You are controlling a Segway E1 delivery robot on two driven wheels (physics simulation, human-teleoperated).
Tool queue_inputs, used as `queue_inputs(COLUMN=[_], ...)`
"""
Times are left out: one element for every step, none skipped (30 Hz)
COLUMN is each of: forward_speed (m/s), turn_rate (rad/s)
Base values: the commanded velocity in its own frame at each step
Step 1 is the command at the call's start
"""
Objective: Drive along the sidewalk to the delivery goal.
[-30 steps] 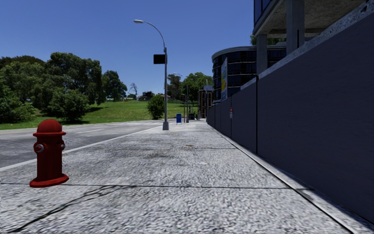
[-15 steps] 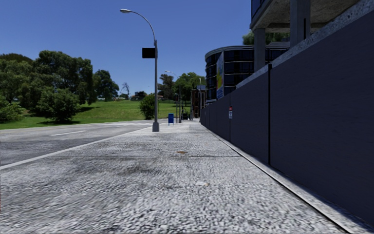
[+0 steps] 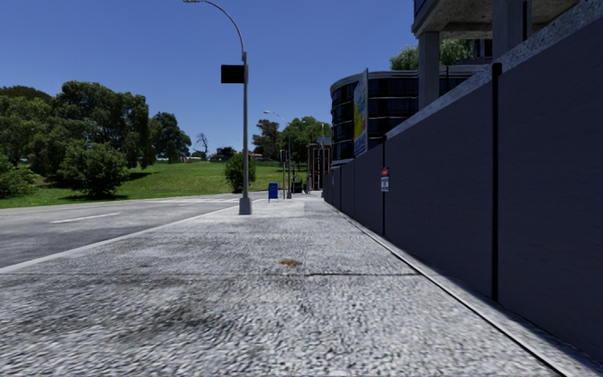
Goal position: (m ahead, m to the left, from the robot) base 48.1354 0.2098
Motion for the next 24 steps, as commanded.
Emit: queue_inputs(forward_speed=[1.98, 1.98, 1.99, 1.99, 1.99, 1.99, 1.99, 1.99, 2.0, 2.0, 2.0, 2.0, 2.0, 2.0, 2.0, 2.0, 2.0, 2.0, 2.0, 2.0, 2.0, 2.0, 2.0, 2.0], turn_rate=[0.0, 0.0, 0.0, 0.0, 0.0, 0.0, 0.0, 0.0, 0.0, 0.0, 0.0, 0.0, 0.0, 0.0, 0.0, 0.0, 0.0, 0.0, 0.0, 0.0, 0.0, 0.0, 0.0, 0.0])
